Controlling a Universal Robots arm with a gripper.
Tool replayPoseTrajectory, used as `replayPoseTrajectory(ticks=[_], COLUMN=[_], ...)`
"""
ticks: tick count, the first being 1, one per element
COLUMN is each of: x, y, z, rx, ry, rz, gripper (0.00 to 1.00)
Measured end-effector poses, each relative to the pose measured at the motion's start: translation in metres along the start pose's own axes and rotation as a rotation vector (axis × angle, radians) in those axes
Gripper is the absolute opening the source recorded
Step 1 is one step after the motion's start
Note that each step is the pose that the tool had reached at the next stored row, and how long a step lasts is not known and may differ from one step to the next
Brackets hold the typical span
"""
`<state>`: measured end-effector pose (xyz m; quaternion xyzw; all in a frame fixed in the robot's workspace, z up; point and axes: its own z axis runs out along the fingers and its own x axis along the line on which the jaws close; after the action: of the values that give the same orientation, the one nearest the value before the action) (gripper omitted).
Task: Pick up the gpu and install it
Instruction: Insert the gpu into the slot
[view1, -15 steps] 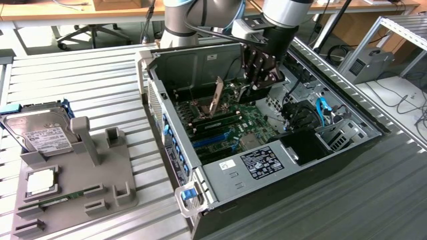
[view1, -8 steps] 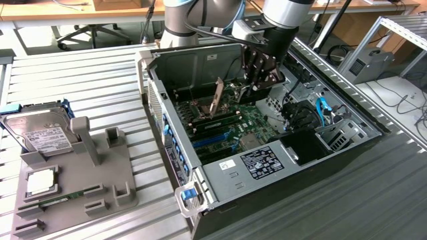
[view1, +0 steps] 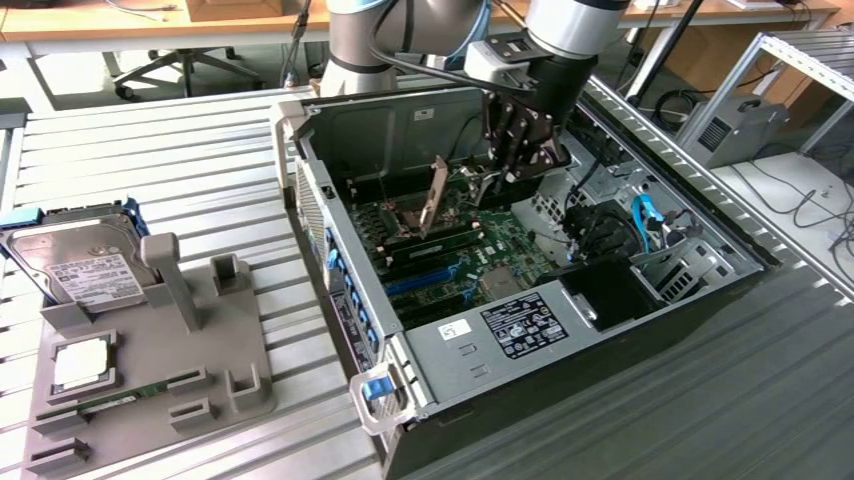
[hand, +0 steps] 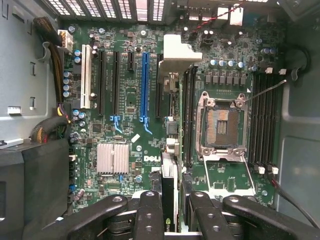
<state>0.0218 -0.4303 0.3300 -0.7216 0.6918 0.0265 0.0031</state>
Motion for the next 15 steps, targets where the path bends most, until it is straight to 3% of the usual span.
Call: replayPoseTrajectory(ticks=[15], x=[0.0027], y=[0.0001], z=[0.0009], rx=[0.0], ry=[0.0], rz=[0.0], gripper=[0.26])
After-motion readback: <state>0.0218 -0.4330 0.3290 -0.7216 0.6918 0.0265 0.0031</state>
